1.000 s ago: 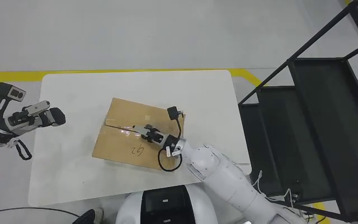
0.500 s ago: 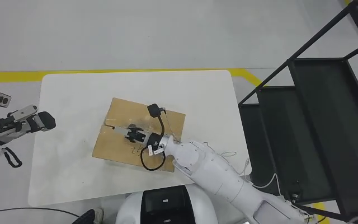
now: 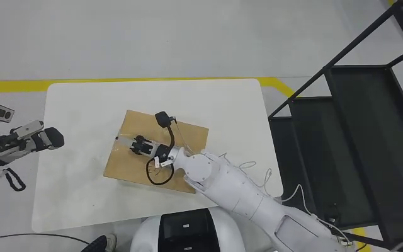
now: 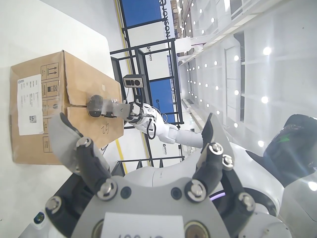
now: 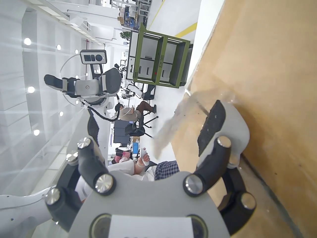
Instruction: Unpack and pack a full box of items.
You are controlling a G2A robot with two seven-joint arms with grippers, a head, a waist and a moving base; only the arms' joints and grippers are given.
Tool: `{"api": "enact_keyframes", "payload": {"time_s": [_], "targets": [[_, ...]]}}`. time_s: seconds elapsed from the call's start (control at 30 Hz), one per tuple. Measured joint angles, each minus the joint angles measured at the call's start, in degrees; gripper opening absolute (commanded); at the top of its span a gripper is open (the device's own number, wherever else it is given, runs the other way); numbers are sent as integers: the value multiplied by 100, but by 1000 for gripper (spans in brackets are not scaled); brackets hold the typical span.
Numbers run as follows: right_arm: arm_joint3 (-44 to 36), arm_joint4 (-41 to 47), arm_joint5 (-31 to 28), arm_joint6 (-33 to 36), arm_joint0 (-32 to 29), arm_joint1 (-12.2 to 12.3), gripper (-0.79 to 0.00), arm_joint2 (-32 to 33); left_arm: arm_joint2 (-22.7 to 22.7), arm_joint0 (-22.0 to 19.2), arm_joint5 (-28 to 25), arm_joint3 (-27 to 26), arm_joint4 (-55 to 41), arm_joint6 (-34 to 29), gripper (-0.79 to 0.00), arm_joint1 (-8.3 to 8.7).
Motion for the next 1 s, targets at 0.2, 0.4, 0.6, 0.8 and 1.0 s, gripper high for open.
{"api": "enact_keyframes", "payload": {"time_s": [0.2, 0.4, 0.6, 0.8, 1.0], "targets": [[183, 49, 53, -40, 154, -156, 0, -135, -109, 93, -2, -28, -23, -22, 0, 4], [457, 153, 62, -77, 322, -323, 0, -236, -180, 195, 12, -106, -32, -4, 0, 2], [523, 335, -78, 4, 294, -367, 0, -73, -77, 180, 39, -181, -35, 6, 0, -6], [20, 831, -280, 629, -181, -148, 0, 613, 62, 82, 79, -218, 26, 36, 0, -9], [-993, 684, -275, 1247, -1092, 214, 0, 1543, 200, -14, 103, -271, 82, 82, 0, -13]]}}
